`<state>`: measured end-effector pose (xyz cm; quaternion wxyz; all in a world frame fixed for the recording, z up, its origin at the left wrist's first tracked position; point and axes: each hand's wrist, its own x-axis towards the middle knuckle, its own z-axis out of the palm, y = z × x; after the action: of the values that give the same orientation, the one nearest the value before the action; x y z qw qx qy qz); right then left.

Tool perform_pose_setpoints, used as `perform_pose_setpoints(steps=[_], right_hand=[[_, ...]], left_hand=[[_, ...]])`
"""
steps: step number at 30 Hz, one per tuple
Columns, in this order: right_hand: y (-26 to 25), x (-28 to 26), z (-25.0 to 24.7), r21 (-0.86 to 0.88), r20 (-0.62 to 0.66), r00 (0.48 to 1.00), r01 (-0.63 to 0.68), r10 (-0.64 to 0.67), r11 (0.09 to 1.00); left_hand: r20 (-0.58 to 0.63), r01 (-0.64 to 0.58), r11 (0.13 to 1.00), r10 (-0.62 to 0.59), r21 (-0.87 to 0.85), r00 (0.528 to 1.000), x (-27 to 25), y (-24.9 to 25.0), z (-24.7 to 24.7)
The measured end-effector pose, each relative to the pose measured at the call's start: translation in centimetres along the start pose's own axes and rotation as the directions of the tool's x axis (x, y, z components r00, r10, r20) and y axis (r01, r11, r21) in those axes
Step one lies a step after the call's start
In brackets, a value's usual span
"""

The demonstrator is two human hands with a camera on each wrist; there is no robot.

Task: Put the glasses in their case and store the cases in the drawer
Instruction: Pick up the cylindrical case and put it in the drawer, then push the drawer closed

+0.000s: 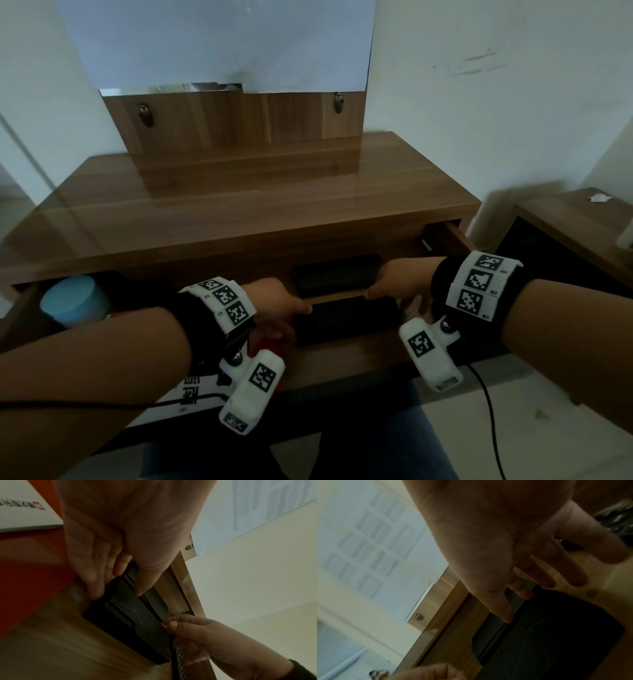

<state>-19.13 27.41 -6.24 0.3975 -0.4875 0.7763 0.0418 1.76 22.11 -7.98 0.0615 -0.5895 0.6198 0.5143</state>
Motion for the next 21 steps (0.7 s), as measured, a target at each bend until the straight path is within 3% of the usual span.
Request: perform_pose_setpoints(steps=[3, 7, 11, 16, 21], right_hand=[[-0.9, -1.5, 0.3, -0.133, -0.071, 0.991, 0.106, -0.116, 0.985], [-2.1, -2.8, 0.8, -0.121, -0.030, 0.976, 0.213, -0.218, 0.970], [-3.1, -3.1, 1.3, -0.061, -0.026, 0.960, 0.275, -0.277, 0.959], [-3.6, -3.7, 2.3, 0.062, 0.096, 0.953, 0.284, -0.289, 0.957], [-3.0, -4.4, 3.4, 0.113, 0.205, 0.924, 0.307, -0.324, 0.945]], left_hand=[[-0.011, -0.013, 1.000, 0.013, 0.014, 1.000, -0.6, 0.1, -0.3], [-0.004, -0.026, 0.997, 0.026, 0.067, 1.000, -1.4, 0.3, -0.7], [0.009, -0.132, 0.970, 0.133, 0.204, 0.991, -1.6, 0.2, -1.1], [0.210, -0.164, 0.985, 0.149, 0.053, 0.966, -2.4, -0.4, -0.2], [0.288, -0.198, 0.980, 0.195, -0.017, 0.938, -3.3, -1.5, 1.4]])
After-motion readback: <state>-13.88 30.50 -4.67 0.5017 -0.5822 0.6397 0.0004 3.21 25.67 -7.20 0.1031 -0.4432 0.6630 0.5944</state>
